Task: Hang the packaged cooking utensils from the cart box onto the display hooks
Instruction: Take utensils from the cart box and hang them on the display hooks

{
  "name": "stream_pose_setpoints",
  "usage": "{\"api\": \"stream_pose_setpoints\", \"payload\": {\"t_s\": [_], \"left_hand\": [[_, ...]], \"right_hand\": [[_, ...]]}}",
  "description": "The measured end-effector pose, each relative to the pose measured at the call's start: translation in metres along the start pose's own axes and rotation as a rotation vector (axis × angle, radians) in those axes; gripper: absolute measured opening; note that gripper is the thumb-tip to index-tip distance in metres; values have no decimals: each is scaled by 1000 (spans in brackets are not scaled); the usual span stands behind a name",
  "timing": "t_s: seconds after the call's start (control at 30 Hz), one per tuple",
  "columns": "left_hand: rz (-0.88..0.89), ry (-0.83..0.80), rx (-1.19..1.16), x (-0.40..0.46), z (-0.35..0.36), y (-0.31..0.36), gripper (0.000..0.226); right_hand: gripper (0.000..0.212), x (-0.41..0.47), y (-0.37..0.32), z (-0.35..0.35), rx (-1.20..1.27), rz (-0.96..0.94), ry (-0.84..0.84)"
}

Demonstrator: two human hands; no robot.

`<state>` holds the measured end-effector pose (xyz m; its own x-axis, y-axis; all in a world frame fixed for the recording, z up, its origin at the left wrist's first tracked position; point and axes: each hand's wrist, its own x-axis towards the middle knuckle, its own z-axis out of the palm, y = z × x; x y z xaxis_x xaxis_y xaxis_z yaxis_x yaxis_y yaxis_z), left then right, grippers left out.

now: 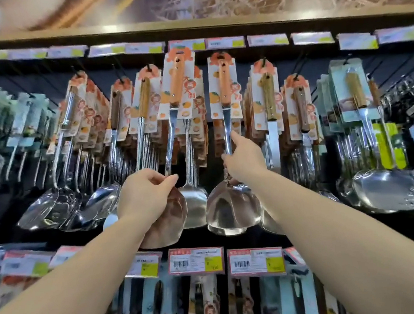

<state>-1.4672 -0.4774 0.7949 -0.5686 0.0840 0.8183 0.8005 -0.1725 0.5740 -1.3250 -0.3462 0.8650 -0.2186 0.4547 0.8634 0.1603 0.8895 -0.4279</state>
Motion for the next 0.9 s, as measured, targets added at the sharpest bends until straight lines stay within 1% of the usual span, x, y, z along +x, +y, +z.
{"api": "stream_pose_setpoints", "payload": {"t_s": [0.1, 0.27, 0.43, 0.47, 0.53, 0.57, 0.6, 0.63, 0.67, 0.73, 0.77, 0.8, 0.83, 0.9], "left_hand": [[16, 0, -15, 2, 0, -7, 24], [12, -11, -12, 3, -2, -14, 24], [12, -8, -20, 1, 4, -18, 25], [12, -9, -24, 0, 5, -17, 25], [8, -22, -20, -5, 8, -15, 26], [10, -30, -15, -7, 11, -14, 26], [15, -36, -18, -10, 15, -13, 27], [17, -41, -24, -12, 19, -12, 27], [15, -46, -27, -14, 24, -10, 28], [10, -75, -34, -19, 35, -6, 30], [11, -93, -37, -22, 40, -3, 30], [16, -111, -28, -24, 44, 0, 29], [23, -128, -10, -26, 48, 4, 27], [25, -149, 15, -30, 53, 10, 22]], "right_hand": [[66, 6, 1, 2, -31, -1, 13], [66, 5, 10, 14, -94, 63, -30], [68, 6, 19, 21, -61, 117, -38], [69, 3, 18, 20, -83, 126, -21], [64, -4, 15, 20, -154, 109, 80], [58, -8, 13, 21, -139, 86, 127], [52, -15, 9, 22, -63, 61, 132], [48, -21, 5, 25, 65, 43, 96], [45, -28, -1, 27, 203, 51, 25], [48, -40, -11, 33, 386, 98, -137], [52, -43, -15, 35, 392, 94, -180], [55, -46, -19, 36, 348, 69, -188], [51, -46, -19, 37, 294, 30, -170], [25, -45, -17, 35, 234, -16, -120]]}}
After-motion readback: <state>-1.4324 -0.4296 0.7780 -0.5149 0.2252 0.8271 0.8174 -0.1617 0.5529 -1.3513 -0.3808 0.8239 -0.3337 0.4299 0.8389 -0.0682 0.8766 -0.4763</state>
